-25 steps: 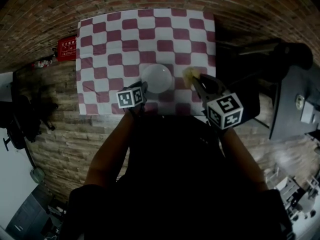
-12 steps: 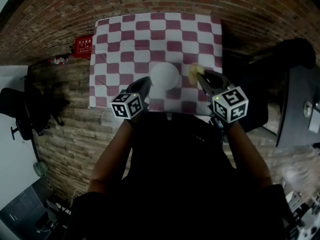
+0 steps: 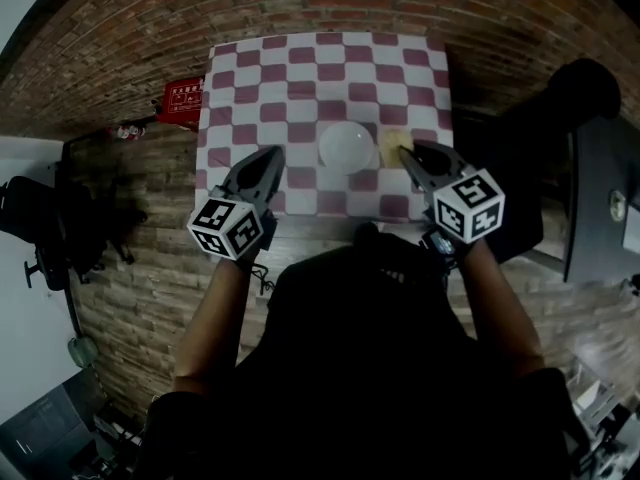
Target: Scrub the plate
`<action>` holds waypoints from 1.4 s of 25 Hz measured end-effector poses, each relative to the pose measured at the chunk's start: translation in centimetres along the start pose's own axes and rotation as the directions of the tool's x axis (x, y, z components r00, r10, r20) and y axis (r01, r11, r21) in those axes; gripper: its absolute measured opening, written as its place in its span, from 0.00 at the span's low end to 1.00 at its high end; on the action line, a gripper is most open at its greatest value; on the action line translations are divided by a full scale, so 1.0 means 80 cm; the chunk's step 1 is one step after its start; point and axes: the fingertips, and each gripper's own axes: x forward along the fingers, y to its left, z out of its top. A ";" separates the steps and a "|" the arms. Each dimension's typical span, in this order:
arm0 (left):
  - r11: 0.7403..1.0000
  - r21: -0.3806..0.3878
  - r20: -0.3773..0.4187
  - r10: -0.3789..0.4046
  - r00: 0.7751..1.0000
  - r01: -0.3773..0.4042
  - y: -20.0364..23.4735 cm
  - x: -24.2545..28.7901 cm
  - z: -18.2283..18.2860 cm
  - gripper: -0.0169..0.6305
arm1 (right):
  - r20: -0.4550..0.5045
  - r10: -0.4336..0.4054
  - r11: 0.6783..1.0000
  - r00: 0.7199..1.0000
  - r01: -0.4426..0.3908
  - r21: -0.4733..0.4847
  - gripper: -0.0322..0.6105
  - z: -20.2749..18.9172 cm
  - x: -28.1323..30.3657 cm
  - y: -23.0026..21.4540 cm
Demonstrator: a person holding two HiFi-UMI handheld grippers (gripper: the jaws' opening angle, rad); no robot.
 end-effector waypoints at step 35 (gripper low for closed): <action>0.979 0.044 0.082 -0.202 0.976 0.199 -0.264 -0.293 -0.141 0.04 | 0.127 -0.065 0.998 0.990 0.062 0.032 0.12 -0.150 -0.239 0.308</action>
